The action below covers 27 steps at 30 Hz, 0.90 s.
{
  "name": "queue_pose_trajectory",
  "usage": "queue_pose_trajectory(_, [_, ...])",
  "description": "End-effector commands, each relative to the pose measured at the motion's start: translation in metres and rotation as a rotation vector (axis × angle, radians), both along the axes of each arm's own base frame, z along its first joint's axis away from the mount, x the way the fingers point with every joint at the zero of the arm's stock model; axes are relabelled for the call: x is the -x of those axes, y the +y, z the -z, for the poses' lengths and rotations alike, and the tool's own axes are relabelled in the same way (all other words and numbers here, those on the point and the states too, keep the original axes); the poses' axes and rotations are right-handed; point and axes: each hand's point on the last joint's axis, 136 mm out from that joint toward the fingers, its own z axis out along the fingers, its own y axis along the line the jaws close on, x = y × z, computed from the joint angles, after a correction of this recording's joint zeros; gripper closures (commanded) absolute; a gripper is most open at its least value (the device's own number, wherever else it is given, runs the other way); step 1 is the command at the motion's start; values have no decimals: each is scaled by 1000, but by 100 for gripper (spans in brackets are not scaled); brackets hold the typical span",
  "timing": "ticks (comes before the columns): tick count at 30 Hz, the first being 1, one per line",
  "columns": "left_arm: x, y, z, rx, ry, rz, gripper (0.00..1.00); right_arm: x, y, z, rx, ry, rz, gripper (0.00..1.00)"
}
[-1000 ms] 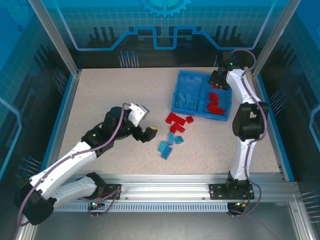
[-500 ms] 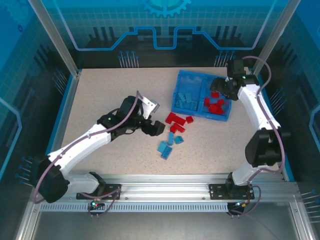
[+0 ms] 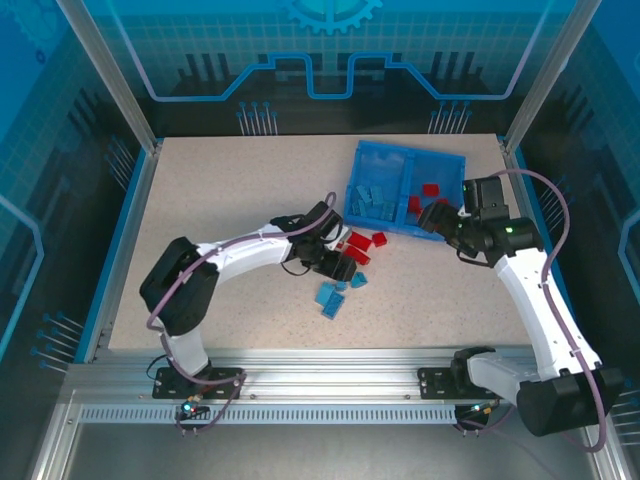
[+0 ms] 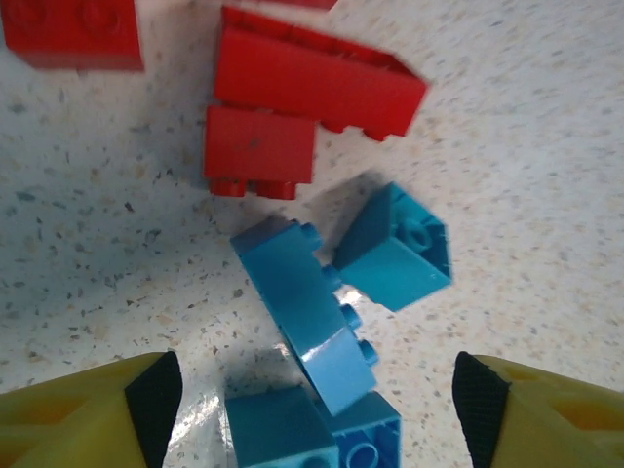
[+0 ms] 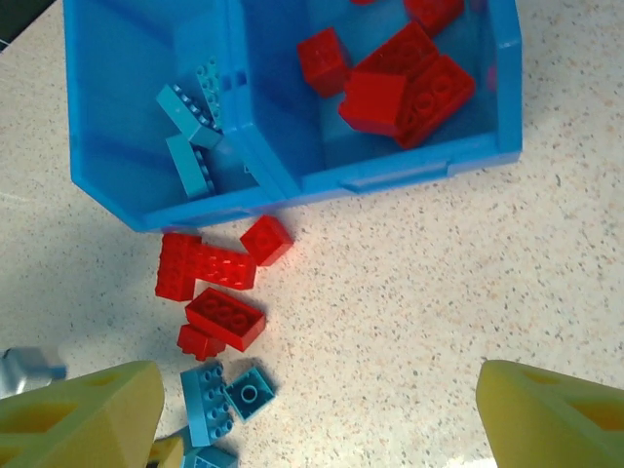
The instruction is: Sort the legos into containers by color
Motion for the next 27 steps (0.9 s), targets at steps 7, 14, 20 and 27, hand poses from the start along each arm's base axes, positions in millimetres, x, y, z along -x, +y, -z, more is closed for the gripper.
queue_pose_trajectory(7, [-9, -9, 31, -68, 103, -56, 36, 14, -1, 4, -2, 38, 16, 14])
queue_pose_trajectory(14, [-12, 0, 47, -156, 126, -76, 56, 19, 6, 3, -16, 45, 6, 14])
queue_pose_trajectory(20, [-13, 12, 54, -230, 116, -80, 72, 24, 33, 5, -16, 47, -56, 14])
queue_pose_trajectory(27, [-26, 10, 4, -176, -6, -84, 85, 28, 47, 13, -22, 64, -77, 13])
